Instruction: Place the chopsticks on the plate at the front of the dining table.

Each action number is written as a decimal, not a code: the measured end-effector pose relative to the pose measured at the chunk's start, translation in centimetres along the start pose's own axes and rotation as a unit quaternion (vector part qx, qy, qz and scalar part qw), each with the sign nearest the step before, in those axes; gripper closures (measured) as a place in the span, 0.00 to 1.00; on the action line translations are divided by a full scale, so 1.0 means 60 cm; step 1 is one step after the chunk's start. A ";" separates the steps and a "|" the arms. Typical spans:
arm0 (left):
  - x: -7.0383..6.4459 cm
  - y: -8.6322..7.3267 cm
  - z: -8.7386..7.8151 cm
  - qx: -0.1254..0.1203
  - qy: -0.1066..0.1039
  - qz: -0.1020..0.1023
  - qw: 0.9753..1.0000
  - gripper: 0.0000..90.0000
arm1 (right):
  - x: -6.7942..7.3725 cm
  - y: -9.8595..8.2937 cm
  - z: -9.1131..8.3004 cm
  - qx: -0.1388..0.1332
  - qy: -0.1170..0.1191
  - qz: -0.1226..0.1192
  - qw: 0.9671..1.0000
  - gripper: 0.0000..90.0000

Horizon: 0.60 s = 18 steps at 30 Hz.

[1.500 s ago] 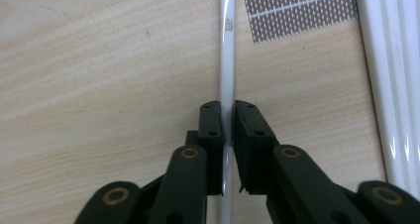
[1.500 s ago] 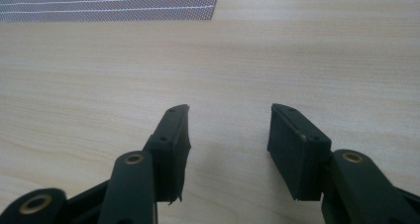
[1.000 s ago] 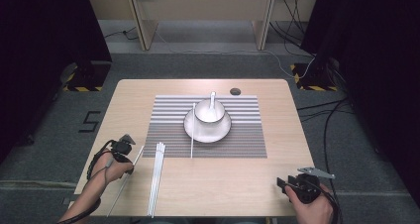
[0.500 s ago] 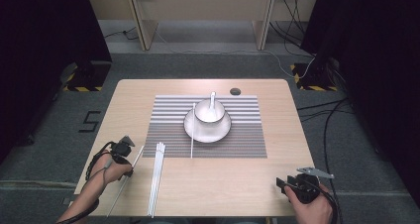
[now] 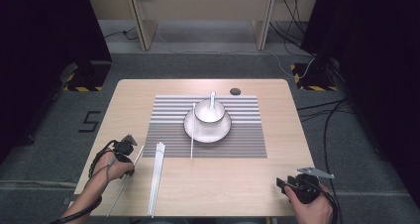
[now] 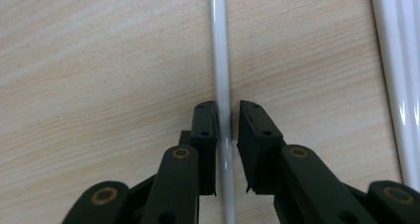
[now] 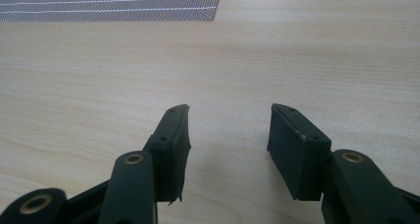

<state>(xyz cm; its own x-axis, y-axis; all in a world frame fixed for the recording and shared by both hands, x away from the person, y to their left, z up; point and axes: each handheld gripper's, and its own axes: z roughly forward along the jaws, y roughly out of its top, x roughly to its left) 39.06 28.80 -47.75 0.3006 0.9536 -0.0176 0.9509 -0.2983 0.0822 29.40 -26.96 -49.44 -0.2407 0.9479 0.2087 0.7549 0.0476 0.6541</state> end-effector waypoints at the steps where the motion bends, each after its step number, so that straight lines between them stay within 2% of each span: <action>1: 0.000 0.001 0.000 0.000 0.000 0.001 1.000 0.86 | 0.001 0.000 0.000 0.001 0.000 0.002 1.000 0.56; 6: -0.002 0.001 0.000 0.003 -0.002 -0.004 1.000 0.90 | 0.003 0.000 0.000 0.001 0.001 0.001 1.000 0.56; 9: -0.004 0.002 0.001 0.005 0.001 -0.017 1.000 0.92 | 0.003 0.001 -0.001 0.000 0.001 0.000 1.000 0.56; 10: -0.005 0.004 0.001 0.009 0.001 -0.013 1.000 0.94 | 0.003 0.000 -0.002 0.000 0.001 0.002 1.000 0.56; 13: -0.006 0.006 0.001 0.014 0.005 -0.020 1.000 0.94 | 0.002 0.000 -0.004 -0.001 0.001 0.000 1.000 0.56; 18: -0.003 0.006 0.001 0.014 0.000 -0.032 0.999 0.94 | 0.001 0.000 -0.004 -0.001 0.000 0.002 1.000 0.56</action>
<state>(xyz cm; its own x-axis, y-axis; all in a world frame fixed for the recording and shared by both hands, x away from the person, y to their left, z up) 39.37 28.51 -47.78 0.2397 0.9706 -0.0227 0.9697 -0.2382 0.0538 29.26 -26.98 -49.25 -0.2373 0.9480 0.2120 0.7544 0.0423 0.6551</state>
